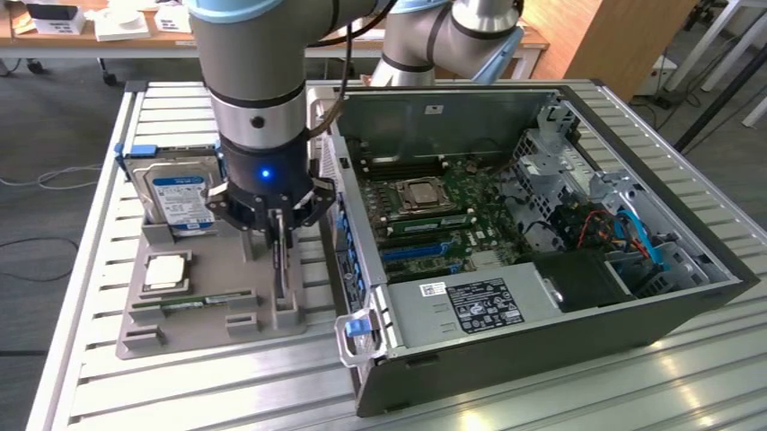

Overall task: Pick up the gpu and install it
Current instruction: 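Pick up the gpu and move the gpu toward the slot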

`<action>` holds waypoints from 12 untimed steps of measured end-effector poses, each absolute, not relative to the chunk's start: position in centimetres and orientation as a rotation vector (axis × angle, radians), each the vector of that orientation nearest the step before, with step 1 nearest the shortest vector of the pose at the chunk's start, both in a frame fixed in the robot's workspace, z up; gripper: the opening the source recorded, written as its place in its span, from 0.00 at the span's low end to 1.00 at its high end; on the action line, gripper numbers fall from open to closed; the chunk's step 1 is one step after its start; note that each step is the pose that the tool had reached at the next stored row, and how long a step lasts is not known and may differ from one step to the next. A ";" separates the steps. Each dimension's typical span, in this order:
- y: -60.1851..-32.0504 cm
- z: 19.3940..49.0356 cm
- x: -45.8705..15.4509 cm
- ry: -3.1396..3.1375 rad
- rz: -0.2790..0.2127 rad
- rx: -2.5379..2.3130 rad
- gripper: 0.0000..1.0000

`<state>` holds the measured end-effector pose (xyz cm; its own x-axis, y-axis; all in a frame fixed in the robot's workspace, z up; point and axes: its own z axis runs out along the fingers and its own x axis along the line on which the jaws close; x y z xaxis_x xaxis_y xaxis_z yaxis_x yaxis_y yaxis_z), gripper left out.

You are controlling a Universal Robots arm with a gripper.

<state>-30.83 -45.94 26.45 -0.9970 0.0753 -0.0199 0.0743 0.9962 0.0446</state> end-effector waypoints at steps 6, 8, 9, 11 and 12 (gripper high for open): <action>-45.9 27.9 -30.8 3.117 0.068 0.116 0.27; -45.9 28.1 -30.8 3.117 0.068 0.110 0.27; -45.9 28.2 -30.8 3.118 0.068 0.104 0.27; -45.9 28.4 -30.8 3.118 0.069 0.089 0.27; -45.9 28.4 -30.8 3.118 0.068 0.086 0.27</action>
